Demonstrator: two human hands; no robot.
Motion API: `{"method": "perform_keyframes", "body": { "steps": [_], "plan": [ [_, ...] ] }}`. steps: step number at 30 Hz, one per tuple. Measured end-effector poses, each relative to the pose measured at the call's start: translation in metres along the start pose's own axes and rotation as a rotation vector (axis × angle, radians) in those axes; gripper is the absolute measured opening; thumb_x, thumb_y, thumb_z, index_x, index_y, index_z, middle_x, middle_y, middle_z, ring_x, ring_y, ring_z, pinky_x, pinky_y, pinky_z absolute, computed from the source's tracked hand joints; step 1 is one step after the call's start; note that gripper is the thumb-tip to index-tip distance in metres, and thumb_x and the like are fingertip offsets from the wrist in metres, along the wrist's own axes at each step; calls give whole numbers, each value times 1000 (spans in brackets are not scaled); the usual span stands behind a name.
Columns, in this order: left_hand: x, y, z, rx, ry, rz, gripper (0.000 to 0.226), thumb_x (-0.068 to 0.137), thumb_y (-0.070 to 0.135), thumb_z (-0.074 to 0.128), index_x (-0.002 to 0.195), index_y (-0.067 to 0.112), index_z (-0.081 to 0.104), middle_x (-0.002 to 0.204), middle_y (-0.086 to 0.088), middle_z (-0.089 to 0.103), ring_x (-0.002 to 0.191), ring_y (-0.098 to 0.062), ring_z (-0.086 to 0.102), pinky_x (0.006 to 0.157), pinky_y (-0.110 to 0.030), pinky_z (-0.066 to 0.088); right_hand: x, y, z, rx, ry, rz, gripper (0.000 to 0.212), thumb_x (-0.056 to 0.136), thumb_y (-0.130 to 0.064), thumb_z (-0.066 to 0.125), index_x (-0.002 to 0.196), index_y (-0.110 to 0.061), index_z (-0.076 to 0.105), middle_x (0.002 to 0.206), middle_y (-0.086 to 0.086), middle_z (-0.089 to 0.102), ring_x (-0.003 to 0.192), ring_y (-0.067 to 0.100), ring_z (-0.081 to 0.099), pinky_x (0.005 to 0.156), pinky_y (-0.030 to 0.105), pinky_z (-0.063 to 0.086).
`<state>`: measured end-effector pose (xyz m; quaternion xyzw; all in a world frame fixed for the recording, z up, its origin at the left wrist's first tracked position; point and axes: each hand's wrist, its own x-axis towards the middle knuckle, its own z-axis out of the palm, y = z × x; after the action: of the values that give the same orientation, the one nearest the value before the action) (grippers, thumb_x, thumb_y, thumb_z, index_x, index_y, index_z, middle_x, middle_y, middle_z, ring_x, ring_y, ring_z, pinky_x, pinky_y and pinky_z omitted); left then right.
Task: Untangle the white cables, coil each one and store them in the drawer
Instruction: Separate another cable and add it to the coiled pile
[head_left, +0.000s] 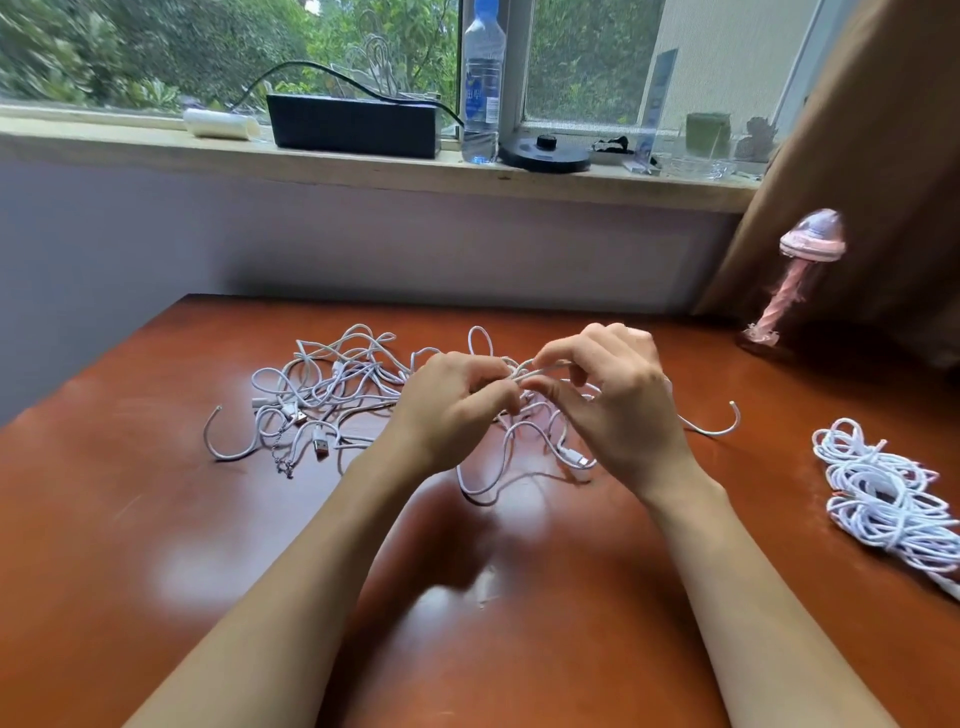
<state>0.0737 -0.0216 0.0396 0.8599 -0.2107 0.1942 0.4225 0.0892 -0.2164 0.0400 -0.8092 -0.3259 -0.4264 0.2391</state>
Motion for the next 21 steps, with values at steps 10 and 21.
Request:
{"method": "perform_keyframes", "body": {
  "steps": [10,21],
  "plan": [
    [-1,20,2,-872,-84,-256,28,77,18,47,49,20,54,53,-1,12,53,-17,8,52,-32,8,-1,-5,0,382,12,315,9,101,-13,61,102,-13,70,100,3,65,92,9,61,80,15,45],
    [2,26,0,-1349,9,-306,39,94,17,39,103,0,73,54,-2,27,56,-18,14,61,-35,12,-11,-1,14,389,-263,425,22,107,-24,50,118,-24,69,63,-21,58,63,3,54,62,18,39]
  ]
}}
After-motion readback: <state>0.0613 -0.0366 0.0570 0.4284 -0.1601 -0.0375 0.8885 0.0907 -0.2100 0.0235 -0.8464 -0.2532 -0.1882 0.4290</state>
